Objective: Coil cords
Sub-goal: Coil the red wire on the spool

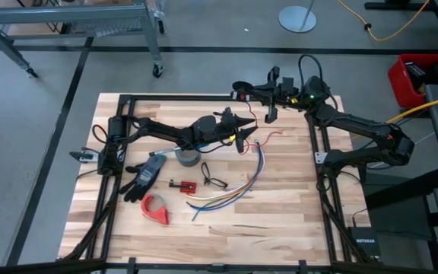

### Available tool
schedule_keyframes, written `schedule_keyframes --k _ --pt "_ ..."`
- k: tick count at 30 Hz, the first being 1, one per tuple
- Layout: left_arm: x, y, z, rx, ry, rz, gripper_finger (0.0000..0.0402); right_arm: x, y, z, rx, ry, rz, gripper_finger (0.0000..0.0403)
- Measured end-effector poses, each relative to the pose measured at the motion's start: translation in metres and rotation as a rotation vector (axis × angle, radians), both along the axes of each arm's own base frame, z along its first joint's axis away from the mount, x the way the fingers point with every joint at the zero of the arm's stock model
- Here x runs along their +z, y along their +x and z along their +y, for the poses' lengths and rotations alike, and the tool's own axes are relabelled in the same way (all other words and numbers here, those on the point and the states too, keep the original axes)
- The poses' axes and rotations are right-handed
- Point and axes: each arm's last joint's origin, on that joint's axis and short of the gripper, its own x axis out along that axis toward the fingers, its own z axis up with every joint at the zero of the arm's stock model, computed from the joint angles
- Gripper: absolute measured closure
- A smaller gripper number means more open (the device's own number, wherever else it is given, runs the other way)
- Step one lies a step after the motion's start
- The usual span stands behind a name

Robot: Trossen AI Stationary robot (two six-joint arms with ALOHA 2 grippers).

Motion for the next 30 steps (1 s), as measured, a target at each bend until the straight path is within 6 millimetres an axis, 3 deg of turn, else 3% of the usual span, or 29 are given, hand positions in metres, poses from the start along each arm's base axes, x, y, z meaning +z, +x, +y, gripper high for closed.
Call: schedule_keyframes --k 14,23,30 --pt "-0.001 0.000 0.000 -0.002 -0.023 0.009 0.0247 0.002 0.000 0.001 0.014 0.009 -0.021 0.0401" --pt "-0.001 0.000 0.000 -0.001 -0.021 0.007 0.0247 0.004 0.007 0.016 0.055 -0.003 -0.045 0.0401" --pt "-0.001 0.000 0.000 -0.001 -0.022 0.010 0.0299 0.004 0.008 0.017 0.050 -0.017 -0.045 0.0401"
